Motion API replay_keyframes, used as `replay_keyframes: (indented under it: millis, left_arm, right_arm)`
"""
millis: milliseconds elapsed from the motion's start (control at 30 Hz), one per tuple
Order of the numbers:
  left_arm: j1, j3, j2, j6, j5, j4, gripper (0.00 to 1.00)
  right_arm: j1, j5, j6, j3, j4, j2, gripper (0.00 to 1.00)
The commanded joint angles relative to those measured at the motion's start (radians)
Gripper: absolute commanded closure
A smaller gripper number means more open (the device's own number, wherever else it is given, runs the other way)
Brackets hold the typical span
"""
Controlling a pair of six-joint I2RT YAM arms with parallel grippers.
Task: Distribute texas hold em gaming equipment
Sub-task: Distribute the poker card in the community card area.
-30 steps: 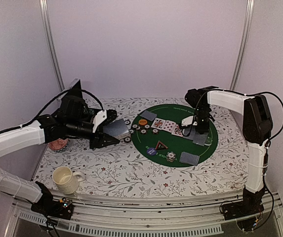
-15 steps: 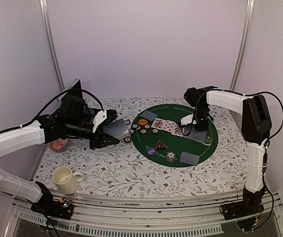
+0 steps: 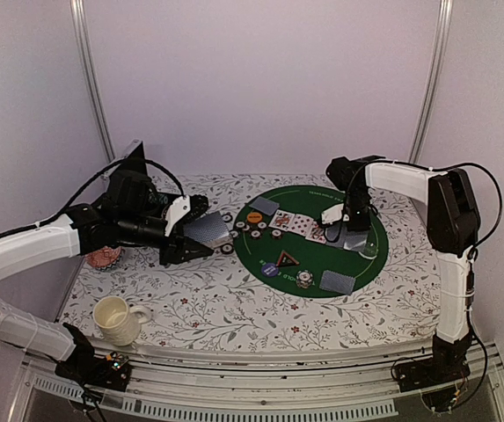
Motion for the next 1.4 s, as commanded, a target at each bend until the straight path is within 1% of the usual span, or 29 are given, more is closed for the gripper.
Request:
replay_keyframes:
  millis: [0,133,300,500,633,767,833,900,933,1033,1133,1167,1233,1300,1367]
  left_arm:
    - [-0.017,-0.009,-0.029,0.007,0.002,0.01,0.62]
    - [-0.017,-0.009,-0.028,0.008,0.001,0.01,0.61]
    - [-0.017,-0.011,-0.03,0.008,-0.002,0.01,0.62]
    - [-0.017,-0.011,-0.029,0.01,-0.002,0.01,0.61]
    - [-0.017,-0.011,-0.026,0.008,-0.002,0.01,0.62]
    - [-0.015,-0.012,-0.03,0.011,-0.006,0.01,0.61]
    - [-0.016,-0.013,-0.032,0.011,-0.007,0.01,0.61]
    - [-0.017,-0.012,-0.03,0.011,-0.005,0.01,0.61]
    - [-0.017,-0.012,-0.03,0.011,-0.004,0.01,0.61]
    - [-0.017,-0.012,-0.032,0.011,-0.002,0.009,0.61]
    - [-0.017,-0.012,-0.034,0.012,-0.003,0.009,0.61]
    - [-0.017,-0.012,-0.035,0.011,-0.004,0.01,0.61]
    - [-0.017,-0.014,-0.036,0.011,-0.005,0.01,0.61]
    - [-0.017,-0.014,-0.036,0.011,-0.005,0.01,0.61]
    - [-0.017,-0.013,-0.036,0.011,-0.004,0.01,0.61]
  right_arm:
    - [-0.009,0.033,-0.036,-0.005,0.042,0.017,0.98]
    - [-0.01,0.029,-0.063,-0.012,0.077,0.022,0.98]
    - [-0.011,0.018,-0.066,-0.01,0.061,0.036,0.98]
    - [-0.01,-0.069,-0.069,-0.035,0.007,0.01,0.98]
    - [-0.012,-0.049,-0.084,-0.05,0.055,0.012,0.97]
    - [-0.012,-0.038,-0.078,-0.051,0.068,0.032,0.87]
    - [-0.013,-0.027,-0.07,-0.053,0.077,0.039,0.79]
    - [-0.016,-0.021,-0.062,-0.054,0.09,0.041,0.7]
    - [-0.018,-0.017,-0.058,-0.054,0.101,0.041,0.67]
    - [-0.029,0.009,-0.057,-0.058,0.145,0.041,0.66]
    - [-0.037,0.061,-0.076,-0.083,0.231,0.038,0.58]
    - [-0.037,0.072,-0.079,-0.085,0.243,0.039,0.57]
    - [-0.039,0.073,-0.076,-0.079,0.245,0.04,0.51]
    - [-0.041,0.09,-0.069,-0.077,0.256,0.04,0.48]
    - [-0.043,0.118,-0.059,-0.079,0.284,0.034,0.47]
